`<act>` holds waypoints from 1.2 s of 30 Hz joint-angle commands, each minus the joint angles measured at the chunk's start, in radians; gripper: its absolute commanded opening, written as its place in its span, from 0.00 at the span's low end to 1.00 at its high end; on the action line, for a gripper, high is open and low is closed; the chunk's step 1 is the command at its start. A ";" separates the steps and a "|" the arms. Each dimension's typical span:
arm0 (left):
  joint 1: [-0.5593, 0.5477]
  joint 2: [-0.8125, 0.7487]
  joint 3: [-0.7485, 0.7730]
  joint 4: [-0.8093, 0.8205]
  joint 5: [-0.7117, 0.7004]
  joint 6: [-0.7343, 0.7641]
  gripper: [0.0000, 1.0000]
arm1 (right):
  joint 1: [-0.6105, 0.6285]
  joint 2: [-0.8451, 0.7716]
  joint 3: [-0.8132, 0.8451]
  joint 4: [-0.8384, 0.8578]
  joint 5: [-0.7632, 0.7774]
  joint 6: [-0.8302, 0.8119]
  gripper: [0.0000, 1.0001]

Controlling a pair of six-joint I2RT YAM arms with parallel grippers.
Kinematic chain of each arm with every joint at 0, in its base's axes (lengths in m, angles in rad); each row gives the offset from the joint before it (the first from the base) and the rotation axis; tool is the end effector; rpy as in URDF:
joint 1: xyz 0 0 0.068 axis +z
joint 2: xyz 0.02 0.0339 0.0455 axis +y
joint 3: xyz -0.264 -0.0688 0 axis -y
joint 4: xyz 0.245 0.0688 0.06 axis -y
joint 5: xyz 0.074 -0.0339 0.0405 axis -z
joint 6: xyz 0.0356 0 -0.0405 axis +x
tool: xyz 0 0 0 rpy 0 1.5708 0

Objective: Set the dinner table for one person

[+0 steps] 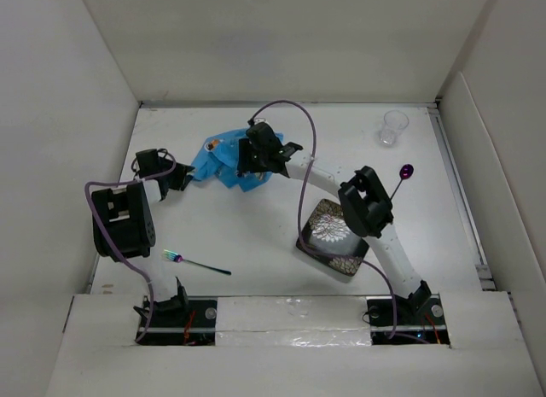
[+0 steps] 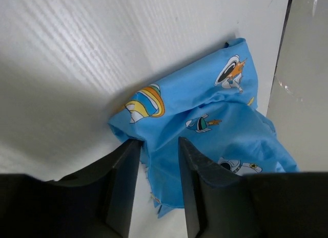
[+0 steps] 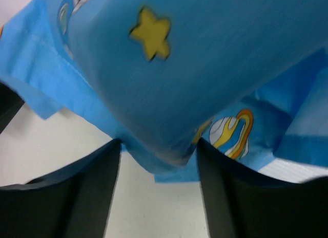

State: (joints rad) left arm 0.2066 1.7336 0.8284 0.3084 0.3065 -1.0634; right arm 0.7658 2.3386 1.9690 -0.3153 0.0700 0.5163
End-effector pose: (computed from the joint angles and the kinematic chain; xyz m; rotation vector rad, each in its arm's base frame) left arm 0.3453 0.0614 0.1577 -1.1846 1.9176 -0.8098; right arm 0.3898 0.3713 0.2016 -0.2510 2.3120 0.5944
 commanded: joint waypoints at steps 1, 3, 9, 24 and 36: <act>-0.001 0.043 0.067 0.020 0.002 0.008 0.31 | -0.023 0.008 0.105 0.016 0.014 0.013 0.52; -0.001 0.058 0.090 0.023 0.002 0.010 0.21 | -0.023 -0.015 0.090 0.030 0.028 0.013 0.28; -0.001 0.084 0.124 0.054 0.017 0.017 0.00 | -0.023 -0.142 0.053 0.087 0.053 -0.019 0.05; -0.012 -0.167 0.692 -0.005 0.080 -0.037 0.00 | -0.318 -0.228 0.676 -0.261 -0.189 -0.154 0.00; -0.058 -0.514 0.030 -0.046 -0.016 0.040 0.00 | -0.234 -0.668 -0.245 -0.211 -0.311 -0.288 0.24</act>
State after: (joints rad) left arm 0.1417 1.2087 1.0031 0.3595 0.3782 -1.0710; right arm 0.5037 1.6955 1.9175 -0.5476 -0.2256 0.2703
